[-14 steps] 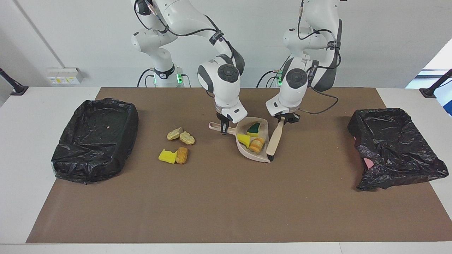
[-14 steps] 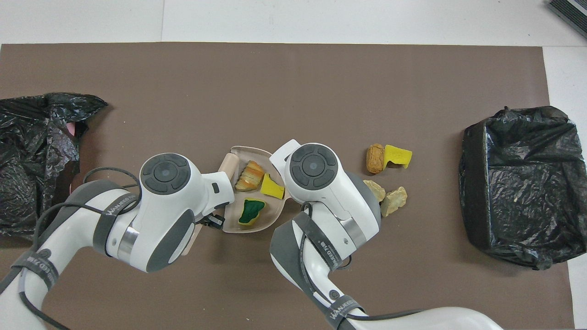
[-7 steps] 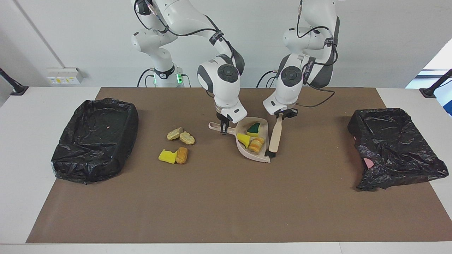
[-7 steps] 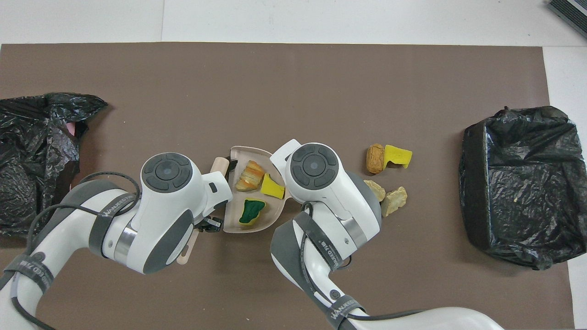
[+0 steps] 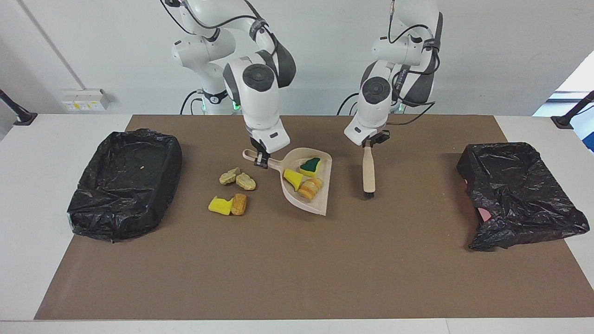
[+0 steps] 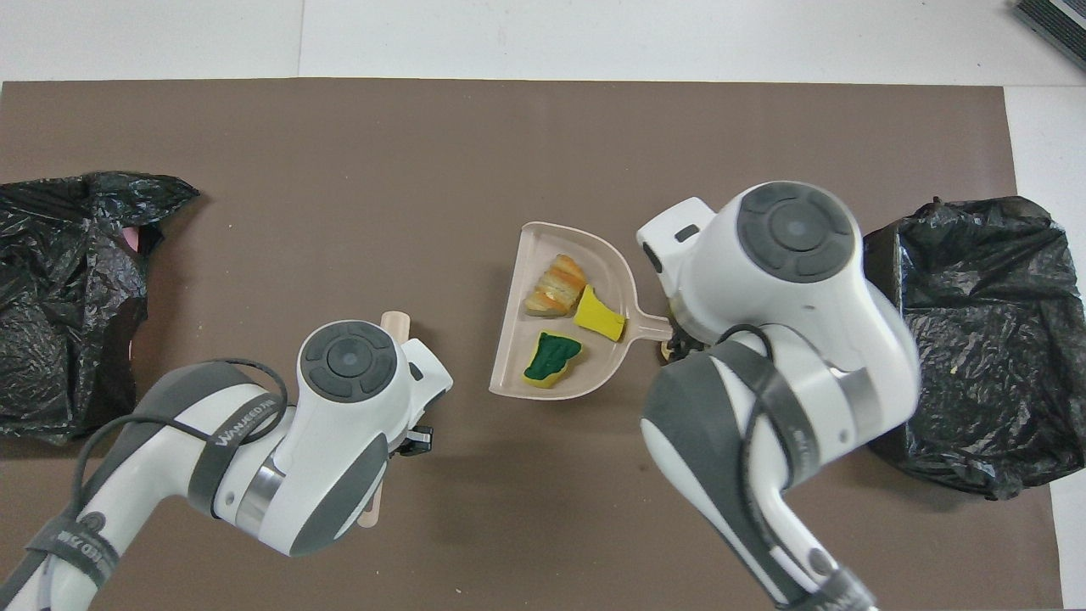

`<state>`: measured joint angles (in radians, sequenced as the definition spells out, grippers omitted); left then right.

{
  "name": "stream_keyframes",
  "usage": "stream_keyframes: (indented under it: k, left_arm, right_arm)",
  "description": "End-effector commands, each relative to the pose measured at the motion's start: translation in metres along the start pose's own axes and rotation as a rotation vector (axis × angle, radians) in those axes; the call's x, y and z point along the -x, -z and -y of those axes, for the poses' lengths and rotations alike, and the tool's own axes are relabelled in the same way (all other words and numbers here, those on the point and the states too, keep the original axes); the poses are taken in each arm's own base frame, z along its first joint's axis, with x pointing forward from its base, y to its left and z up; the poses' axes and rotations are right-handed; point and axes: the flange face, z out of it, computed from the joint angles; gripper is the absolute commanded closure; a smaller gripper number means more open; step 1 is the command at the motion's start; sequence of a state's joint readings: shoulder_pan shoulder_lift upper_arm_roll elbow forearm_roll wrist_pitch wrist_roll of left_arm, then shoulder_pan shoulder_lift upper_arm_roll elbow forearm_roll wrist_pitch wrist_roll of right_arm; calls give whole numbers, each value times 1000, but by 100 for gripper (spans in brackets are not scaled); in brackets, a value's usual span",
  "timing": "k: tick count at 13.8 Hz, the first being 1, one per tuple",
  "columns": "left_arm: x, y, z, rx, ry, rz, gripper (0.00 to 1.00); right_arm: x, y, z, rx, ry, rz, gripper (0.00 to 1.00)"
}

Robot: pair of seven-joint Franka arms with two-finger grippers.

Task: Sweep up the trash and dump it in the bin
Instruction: 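Carry the dustpan to the black bag with the right gripper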

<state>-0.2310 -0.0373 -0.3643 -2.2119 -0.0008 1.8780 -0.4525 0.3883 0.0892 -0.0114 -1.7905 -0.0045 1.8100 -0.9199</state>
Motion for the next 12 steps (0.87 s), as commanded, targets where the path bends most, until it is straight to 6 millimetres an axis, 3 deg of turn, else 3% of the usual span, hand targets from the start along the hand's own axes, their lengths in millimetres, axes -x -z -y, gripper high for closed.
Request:
stream_keyframes:
  k: [1,4,7,9,12]
  left_arm:
    - [51,-9,-33,45,24,-79,100]
    - [103,-22,-70,43,62,-99,100]
    - [144,-49,-96,69,153,-130,100]
    - [162,-61,-109,108,158,-151,100]
    - [181,-61,-119,137,138,-146,100]
  right_arm:
    - [87,65,-1,18,-28,-35,100]
    - [191,97,-17,13,-59,-43,100]
    - [304,98,-45,32,-81,-46,100]
    - [362,95,-44,35,-83,-9,100]
    - [435,91,-43,49,-81,149,100]
